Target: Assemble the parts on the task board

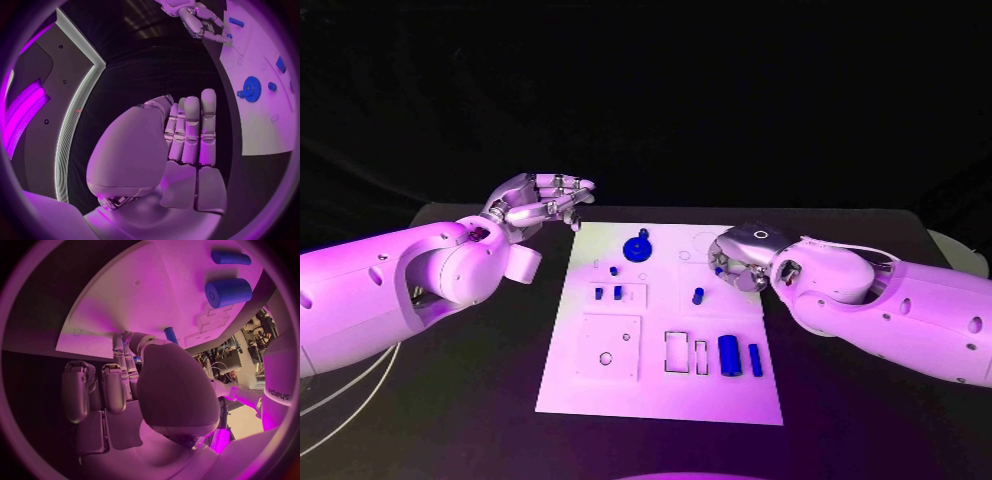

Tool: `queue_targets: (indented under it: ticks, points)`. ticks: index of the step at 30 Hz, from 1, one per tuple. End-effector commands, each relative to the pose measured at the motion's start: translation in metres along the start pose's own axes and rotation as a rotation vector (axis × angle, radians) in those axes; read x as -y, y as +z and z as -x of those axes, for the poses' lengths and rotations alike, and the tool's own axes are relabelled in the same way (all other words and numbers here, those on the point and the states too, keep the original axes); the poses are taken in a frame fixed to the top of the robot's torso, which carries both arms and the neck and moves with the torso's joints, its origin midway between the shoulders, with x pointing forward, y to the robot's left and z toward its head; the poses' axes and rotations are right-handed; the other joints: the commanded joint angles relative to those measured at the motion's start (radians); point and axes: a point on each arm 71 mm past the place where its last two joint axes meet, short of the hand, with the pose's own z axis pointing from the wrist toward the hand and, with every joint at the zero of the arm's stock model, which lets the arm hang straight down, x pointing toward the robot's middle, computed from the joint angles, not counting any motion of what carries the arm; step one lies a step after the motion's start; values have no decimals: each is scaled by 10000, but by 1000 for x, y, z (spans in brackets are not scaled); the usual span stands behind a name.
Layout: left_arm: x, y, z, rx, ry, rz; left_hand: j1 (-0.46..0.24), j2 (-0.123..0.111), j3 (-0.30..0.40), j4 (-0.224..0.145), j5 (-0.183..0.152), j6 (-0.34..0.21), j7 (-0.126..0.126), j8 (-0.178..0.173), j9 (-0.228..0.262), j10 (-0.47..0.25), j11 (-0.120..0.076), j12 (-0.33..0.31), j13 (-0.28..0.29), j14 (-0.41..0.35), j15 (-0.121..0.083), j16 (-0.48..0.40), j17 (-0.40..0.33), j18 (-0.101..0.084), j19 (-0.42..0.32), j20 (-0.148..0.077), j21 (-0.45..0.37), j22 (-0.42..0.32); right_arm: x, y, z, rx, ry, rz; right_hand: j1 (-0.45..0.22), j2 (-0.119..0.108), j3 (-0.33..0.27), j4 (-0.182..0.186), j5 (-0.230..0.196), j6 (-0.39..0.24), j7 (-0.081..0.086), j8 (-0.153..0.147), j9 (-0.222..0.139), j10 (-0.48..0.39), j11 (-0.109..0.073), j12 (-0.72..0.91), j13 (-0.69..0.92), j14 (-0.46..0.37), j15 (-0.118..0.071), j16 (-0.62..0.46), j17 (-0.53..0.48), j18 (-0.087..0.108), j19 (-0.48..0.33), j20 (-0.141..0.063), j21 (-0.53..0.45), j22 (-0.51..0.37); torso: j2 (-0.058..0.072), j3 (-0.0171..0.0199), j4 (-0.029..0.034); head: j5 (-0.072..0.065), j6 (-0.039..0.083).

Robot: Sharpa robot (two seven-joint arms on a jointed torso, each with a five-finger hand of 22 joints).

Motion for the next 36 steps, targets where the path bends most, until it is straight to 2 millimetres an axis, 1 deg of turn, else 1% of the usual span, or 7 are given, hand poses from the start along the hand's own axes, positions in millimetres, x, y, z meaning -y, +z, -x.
queue_targets:
  ticks: [1, 8, 15, 23, 27, 31, 36]
  points:
    - [1, 0, 0, 63, -55, -53, -20, -84, 72, -25, 20, -42, 70, -74, -12, -71, 44, 55, 9, -20, -22, -43, -17, 152, 1, -34, -58, -10, -2, -3, -4, 82, -88, -57, 0, 173, 41, -90, 51, 67, -5, 54, 30, 135, -27, -10, 10, 525, -66, 36, 258, -98, 246, -48, 68, 1879, -7, -1, 5, 1, -1]
    - [0, 0, 1, 76, -50, -20, -19, -94, 102, -35, 23, -55, 76, -82, -15, -91, 50, 61, 7, -18, -18, -44, -23, 153, 7, -32, -63, -13, -3, -7, 1, 670, 70, -60, -119, 146, 108, -194, 125, 72, -2, 70, 69, 176, -24, -66, -15, 526, -69, 36, 253, -115, 282, -50, 140, 1924, -15, -8, 3, 0, 16]
    - [0, 0, 2, 71, -52, 10, -28, -118, 142, -48, 25, -81, 89, -96, -21, -126, 63, 70, 5, -18, -10, -45, -34, 152, 14, -27, -69, -18, -2, -13, 10, 1312, 255, -64, -317, 113, 112, -249, 23, 111, -30, 111, 126, 260, -47, -106, -27, 531, -85, 44, 262, -136, 330, -50, 232, 1977, -16, -13, -16, 9, 37]
    - [0, 1, 2, 38, -63, 32, -47, -147, 181, -59, 25, -110, 102, -111, -27, -167, 77, 79, 2, -20, 1, -46, -44, 151, 20, -20, -78, -23, -7, -24, 21, 1818, 517, 103, -437, 100, 112, -272, -76, 121, -52, 129, 158, 300, -59, -137, -35, 530, -96, 41, 252, -137, 333, -53, 239, 1987, -15, -7, -2, 21, 55]
    - [0, 1, 2, 43, -61, 38, -55, -158, 195, -63, 26, -122, 108, -118, -29, -184, 82, 82, 1, -22, 5, -47, -49, 151, 22, -17, -81, -25, -17, -31, 27, 1987, 752, 360, -462, 96, 112, -278, -97, 124, -57, 133, 165, 307, -62, -146, -37, 528, -100, 36, 243, -141, 342, -53, 256, 1996, -26, -4, -17, 81, 54]
    - [-1, 2, 2, 43, -61, 39, -55, -158, 195, -63, 26, -122, 108, -118, -29, -184, 82, 82, 1, -22, 5, -47, -49, 151, 22, -17, -81, -25, -36, -34, 33, 2158, 1032, 854, -475, 93, 111, -280, -106, 125, -59, 134, 168, 310, -63, -150, -38, 529, -102, 38, 245, -145, 350, -53, 271, 2004, -29, 6, -42, 203, 55]
    - [-1, 4, -1, -19, -82, 44, -55, -158, 195, -63, 26, -122, 108, -118, -29, -184, 82, 82, 1, -22, 5, -47, -49, 151, 22, -17, -81, -25, -66, -33, 37, 2167, 1357, 1641, -481, 91, 111, -282, -111, 125, -59, 135, 170, 311, -64, -152, -39, 528, -103, 37, 243, -144, 349, -54, 268, 2003, -37, 0, -12, 392, -2]
